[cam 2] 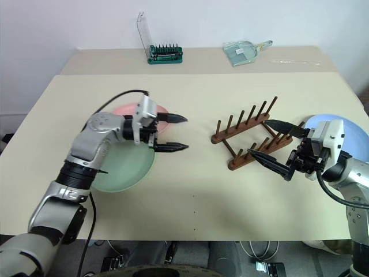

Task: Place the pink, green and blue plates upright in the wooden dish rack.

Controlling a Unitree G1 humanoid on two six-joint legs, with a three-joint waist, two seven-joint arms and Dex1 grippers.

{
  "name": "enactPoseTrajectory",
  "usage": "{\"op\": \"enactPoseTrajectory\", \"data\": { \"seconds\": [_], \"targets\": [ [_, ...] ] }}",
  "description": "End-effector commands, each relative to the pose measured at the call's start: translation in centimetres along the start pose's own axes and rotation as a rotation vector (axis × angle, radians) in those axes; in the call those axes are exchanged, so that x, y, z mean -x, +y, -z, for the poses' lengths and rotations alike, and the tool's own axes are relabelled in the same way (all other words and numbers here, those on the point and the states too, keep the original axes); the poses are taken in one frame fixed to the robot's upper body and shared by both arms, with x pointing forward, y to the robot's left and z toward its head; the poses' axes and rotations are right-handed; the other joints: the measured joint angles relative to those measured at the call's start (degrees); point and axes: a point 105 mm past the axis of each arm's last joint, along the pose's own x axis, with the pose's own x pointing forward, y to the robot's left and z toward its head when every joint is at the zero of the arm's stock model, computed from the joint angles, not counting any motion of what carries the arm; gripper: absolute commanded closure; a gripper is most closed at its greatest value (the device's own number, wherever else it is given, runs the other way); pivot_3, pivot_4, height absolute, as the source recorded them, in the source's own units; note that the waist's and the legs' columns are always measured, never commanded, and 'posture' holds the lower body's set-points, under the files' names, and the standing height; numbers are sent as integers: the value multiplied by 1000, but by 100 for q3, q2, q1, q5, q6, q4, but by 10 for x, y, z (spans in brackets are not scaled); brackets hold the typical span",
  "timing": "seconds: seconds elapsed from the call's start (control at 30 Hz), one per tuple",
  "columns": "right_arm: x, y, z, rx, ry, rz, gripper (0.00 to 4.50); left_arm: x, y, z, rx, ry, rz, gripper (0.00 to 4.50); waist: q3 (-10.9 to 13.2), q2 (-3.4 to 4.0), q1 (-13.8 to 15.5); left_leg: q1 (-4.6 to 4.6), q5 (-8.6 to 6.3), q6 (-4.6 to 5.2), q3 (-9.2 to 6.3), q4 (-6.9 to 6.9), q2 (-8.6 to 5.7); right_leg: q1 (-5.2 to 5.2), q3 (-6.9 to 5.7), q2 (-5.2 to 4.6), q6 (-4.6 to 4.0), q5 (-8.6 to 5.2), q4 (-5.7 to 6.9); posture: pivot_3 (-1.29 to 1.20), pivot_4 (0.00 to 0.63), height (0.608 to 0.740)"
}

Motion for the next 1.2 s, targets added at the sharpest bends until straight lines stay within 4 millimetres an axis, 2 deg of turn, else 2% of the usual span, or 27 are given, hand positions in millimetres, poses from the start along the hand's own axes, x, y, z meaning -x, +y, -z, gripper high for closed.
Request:
{"op": "enactPoseTrajectory", "data": {
  "seconds": [0.03, 0.1, 0.17, 0.23, 0.4, 0.53, 0.67, 0.8, 0.93, 1.2],
  "targets": [
    [-2, -3, -8, 51, -27, 17, 81, -19, -9, 3, -16, 70, 36, 0, 0, 0, 8, 2, 0, 0, 4, 0, 1, 0, 4, 2, 0, 0, 0, 0, 150, 740],
    [-2, -2, -7, 48, -19, 14, 81, -34, -4, 7, 25, 100, 3, 0, 0, 0, 22, 3, -1, 2, 12, 0, 1, 0, 14, 4, 1, 0, 0, 0, 150, 740],
    [1, 3, -2, 41, 16, -17, 81, -47, -6, 1, 40, 78, 0, 0, 4, -7, 43, 0, -2, 5, 15, 4, -1, 1, 19, 5, 7, 3, -2, 0, 150, 740],
    [9, 8, 3, 38, 62, -40, 81, -60, -7, 3, 17, 120, -5, 0, 5, -8, 34, -1, -4, 8, 17, 7, -1, 0, 20, 5, 9, 3, -4, 0, 150, 740],
    [24, 0, 1, 58, 95, 13, 81, -85, -11, -1, 26, 123, 12, 0, 4, -8, 5, 9, -7, 14, 45, 5, 1, -2, 45, 7, 15, 7, -3, 0, 150, 740],
    [38, -2, 3, 66, 144, 49, 81, -100, -22, 5, -18, 187, 89, 0, 5, -9, 18, 13, -9, 16, 55, 5, 6, -2, 56, 16, 17, 7, -3, 0, 150, 740],
    [47, -1, 5, 65, 169, 83, 81, -110, -21, 13, -76, 243, 91, 0, 6, -11, 22, 12, -10, 19, 60, 7, 6, -2, 61, 17, 20, 8, -6, 0, 150, 740],
    [55, -1, 7, 69, 192, 113, 81, -121, -17, 16, -35, 266, 51, 0, 10, -17, 21, 13, -12, 22, 65, 6, 7, -2, 66, 18, 23, 9, -8, 0, 150, 740],
    [54, -1, 6, 69, 185, 123, 81, -130, -26, 20, -10, 291, 78, 0, 18, -29, 16, 13, -13, 23, 66, 6, 7, -3, 67, 17, 24, 8, -8, 0, 150, 740],
    [53, -4, 5, 77, 170, 150, 81, -141, -27, 26, 21, 328, 30, 0, 25, -42, 20, 14, -13, 23, 68, 6, 7, -3, 69, 18, 25, 8, -8, 0, 150, 740]
  ]
}}
